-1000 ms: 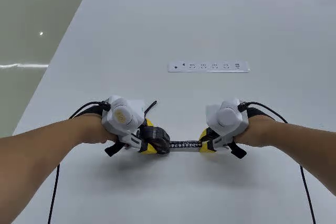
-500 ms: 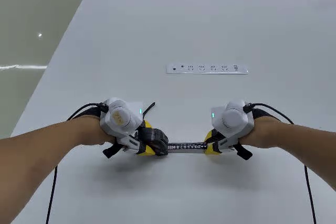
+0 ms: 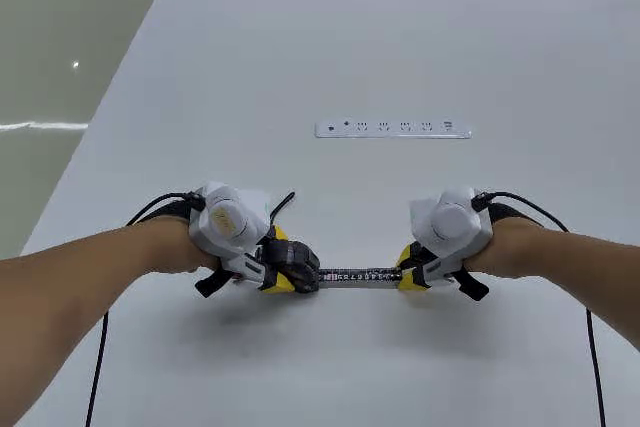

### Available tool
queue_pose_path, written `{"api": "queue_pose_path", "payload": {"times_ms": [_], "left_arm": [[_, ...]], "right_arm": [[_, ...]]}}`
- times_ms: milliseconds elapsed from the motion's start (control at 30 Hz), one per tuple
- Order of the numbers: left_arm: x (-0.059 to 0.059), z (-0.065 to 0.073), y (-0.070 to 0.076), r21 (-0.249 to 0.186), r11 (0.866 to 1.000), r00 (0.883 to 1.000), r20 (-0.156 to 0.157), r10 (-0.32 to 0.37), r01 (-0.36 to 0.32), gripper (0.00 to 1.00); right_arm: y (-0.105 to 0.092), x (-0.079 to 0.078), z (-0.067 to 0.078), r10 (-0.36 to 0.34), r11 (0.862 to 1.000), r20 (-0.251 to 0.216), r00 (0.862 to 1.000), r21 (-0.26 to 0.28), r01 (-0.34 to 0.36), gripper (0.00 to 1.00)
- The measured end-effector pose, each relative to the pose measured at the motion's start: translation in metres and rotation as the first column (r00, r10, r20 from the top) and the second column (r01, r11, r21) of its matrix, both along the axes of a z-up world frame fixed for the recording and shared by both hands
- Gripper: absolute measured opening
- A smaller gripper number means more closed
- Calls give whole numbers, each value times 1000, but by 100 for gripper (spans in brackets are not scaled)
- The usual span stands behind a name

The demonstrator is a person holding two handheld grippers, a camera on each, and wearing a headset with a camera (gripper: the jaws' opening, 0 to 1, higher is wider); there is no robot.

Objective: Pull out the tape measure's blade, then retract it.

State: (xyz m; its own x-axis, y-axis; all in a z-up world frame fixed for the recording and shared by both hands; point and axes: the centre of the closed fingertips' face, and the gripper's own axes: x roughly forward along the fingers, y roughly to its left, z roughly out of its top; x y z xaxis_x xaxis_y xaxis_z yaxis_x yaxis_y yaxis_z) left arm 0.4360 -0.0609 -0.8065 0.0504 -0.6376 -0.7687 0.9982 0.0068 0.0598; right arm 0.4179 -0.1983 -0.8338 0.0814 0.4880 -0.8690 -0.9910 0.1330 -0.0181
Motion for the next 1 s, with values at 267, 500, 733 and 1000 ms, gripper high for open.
{"api": "queue_pose_path", "payload": {"times_ms": [267,500,733,1000], "left_arm": [[0,0,0,4,1000,1000,0,2,-2,32],[0,0,0,3,1000,1000,0,4,-4,32],[0,0,0,4,1000,1000,-2,8,-8,32],[0,0,1,4,1000,1000,-4,12,-12,32]], "right_arm": [[-8,0,0,-2,1000,3,1000,-10,2,11],[-17,-1,0,-5,1000,6,1000,-18,5,11],[-23,-1,0,-5,1000,9,1000,-20,5,11],[-31,-1,0,-13,1000,11,1000,-29,13,11]]}}
